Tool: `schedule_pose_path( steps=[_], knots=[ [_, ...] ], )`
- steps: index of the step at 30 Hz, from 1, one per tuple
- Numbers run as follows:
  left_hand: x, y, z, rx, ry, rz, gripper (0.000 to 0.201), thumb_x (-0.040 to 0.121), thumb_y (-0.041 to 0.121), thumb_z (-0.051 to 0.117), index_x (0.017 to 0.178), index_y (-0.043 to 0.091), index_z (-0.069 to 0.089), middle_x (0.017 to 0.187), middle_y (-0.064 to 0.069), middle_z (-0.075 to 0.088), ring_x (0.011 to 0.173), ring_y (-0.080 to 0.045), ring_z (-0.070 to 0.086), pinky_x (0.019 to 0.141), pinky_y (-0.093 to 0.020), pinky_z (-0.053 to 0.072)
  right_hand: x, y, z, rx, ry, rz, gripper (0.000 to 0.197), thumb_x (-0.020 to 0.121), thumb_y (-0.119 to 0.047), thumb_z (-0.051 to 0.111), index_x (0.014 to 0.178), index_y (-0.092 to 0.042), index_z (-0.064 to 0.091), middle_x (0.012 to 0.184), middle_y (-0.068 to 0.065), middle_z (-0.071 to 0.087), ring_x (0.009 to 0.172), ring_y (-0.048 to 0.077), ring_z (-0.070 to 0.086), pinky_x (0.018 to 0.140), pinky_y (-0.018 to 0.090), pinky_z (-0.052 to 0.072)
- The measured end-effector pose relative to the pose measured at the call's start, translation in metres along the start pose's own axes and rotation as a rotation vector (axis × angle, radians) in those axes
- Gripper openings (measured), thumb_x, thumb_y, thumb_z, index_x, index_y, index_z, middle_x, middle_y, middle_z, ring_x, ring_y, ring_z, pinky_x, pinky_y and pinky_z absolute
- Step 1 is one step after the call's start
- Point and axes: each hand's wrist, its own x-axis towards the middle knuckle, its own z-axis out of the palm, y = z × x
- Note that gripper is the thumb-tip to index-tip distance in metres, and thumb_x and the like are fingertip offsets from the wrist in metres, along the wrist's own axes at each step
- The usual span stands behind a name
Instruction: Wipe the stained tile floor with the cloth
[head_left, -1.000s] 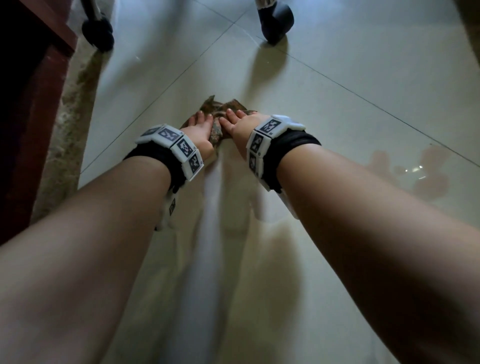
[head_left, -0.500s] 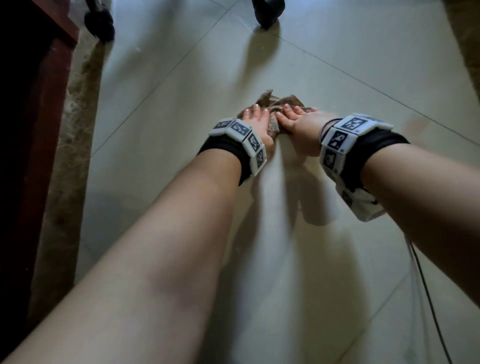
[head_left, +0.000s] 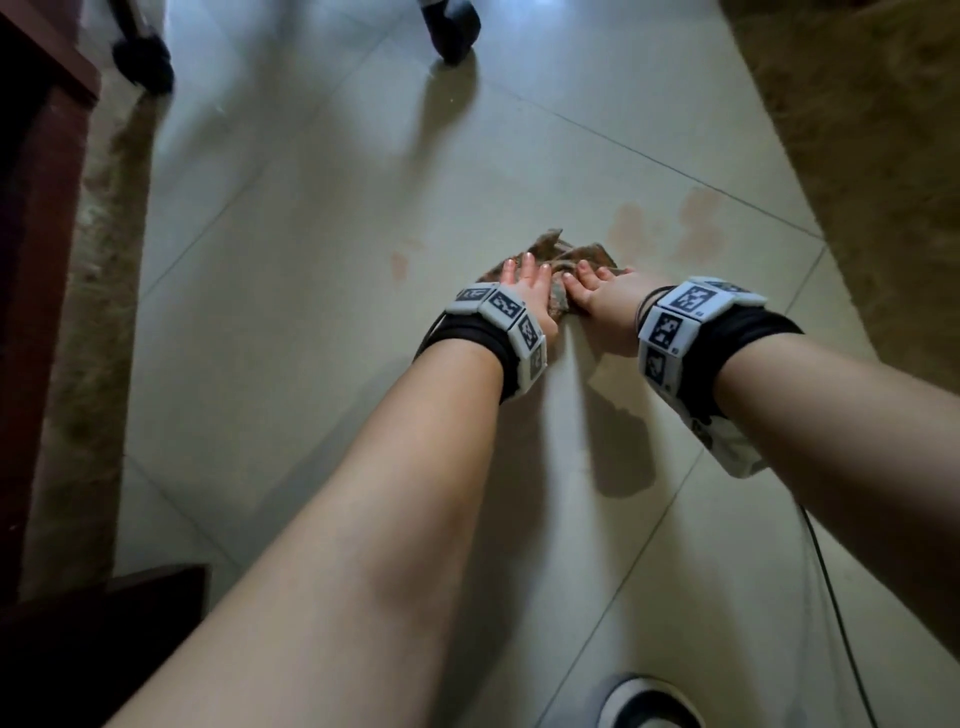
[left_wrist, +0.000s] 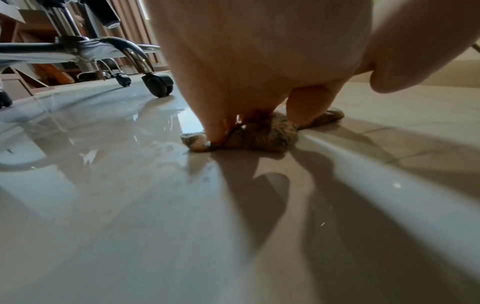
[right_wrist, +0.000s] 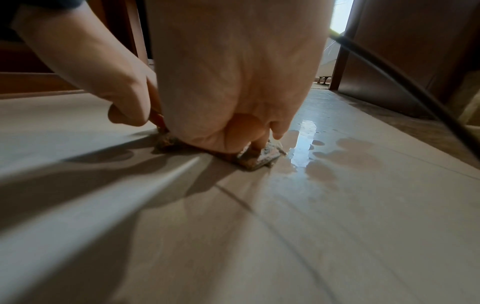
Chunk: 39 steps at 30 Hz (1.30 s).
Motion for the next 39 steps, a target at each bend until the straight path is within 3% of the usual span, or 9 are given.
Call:
schedule_pose_path(
  steps=[10,18,25,31,34,39],
  knots=[
    [-0.028,0.010,0.029,-0.005,-0.013,0.036,0.075,0.093,0.018,0.042,0.153,0.011,-0.003,0.161,-0.010,-0.012,0.149,-0.026,-0.009,0.122,-0.043,0.002,-0.039,-0.013,0.013,-0.105,-0.099,0.014,0.087,0.093,-0.026,0.053,0.152,-0.012,-0.009,0.161,0.011,-0.009,0.150,0.024,0.012,0.120,0.039,0.012],
    [-0.045,-0.007,0.049,0.007,0.017,0.024,0.082,0.090,0.014,0.047,0.153,0.007,-0.005,0.160,-0.012,-0.013,0.149,-0.025,-0.010,0.123,-0.040,0.001,-0.056,-0.035,0.020,-0.192,-0.062,-0.009,0.084,0.093,-0.028,0.049,0.152,-0.011,-0.008,0.161,0.013,-0.007,0.149,0.023,0.017,0.119,0.037,0.014],
    [-0.052,-0.035,0.053,0.032,-0.010,0.003,0.093,0.086,0.022,0.057,0.152,0.007,-0.008,0.160,-0.012,-0.015,0.149,-0.024,-0.011,0.123,-0.040,0.002,-0.049,-0.060,0.018,-0.180,-0.007,-0.052,0.089,0.090,-0.033,0.054,0.153,-0.011,-0.006,0.161,0.012,-0.004,0.149,0.025,0.017,0.119,0.037,0.016],
    [-0.066,-0.072,0.047,0.053,-0.029,-0.074,0.094,0.087,0.020,0.055,0.151,0.006,-0.012,0.159,-0.012,-0.018,0.149,-0.023,-0.012,0.122,-0.037,0.001,-0.032,-0.092,0.001,-0.078,0.027,-0.109,0.066,0.100,-0.027,0.035,0.153,-0.008,0.001,0.161,0.012,-0.002,0.149,0.028,0.012,0.119,0.039,0.009],
    [-0.063,-0.074,0.042,-0.002,-0.053,-0.116,0.097,0.087,0.020,0.057,0.150,0.004,-0.014,0.158,-0.014,-0.021,0.148,-0.025,-0.015,0.123,-0.040,0.002,-0.022,-0.101,-0.009,-0.080,0.026,-0.121,0.064,0.101,-0.031,0.029,0.153,-0.009,-0.002,0.161,0.013,-0.005,0.150,0.028,0.006,0.119,0.039,0.006],
    [-0.053,-0.088,0.034,-0.011,-0.032,-0.138,0.096,0.089,0.025,0.056,0.150,0.002,-0.014,0.158,-0.017,-0.020,0.148,-0.027,-0.015,0.123,-0.040,0.001,-0.017,-0.097,-0.036,-0.213,0.099,-0.170,0.055,0.103,-0.023,0.025,0.154,-0.011,0.006,0.162,0.011,0.003,0.145,0.030,0.025,0.116,0.038,0.020]
  ],
)
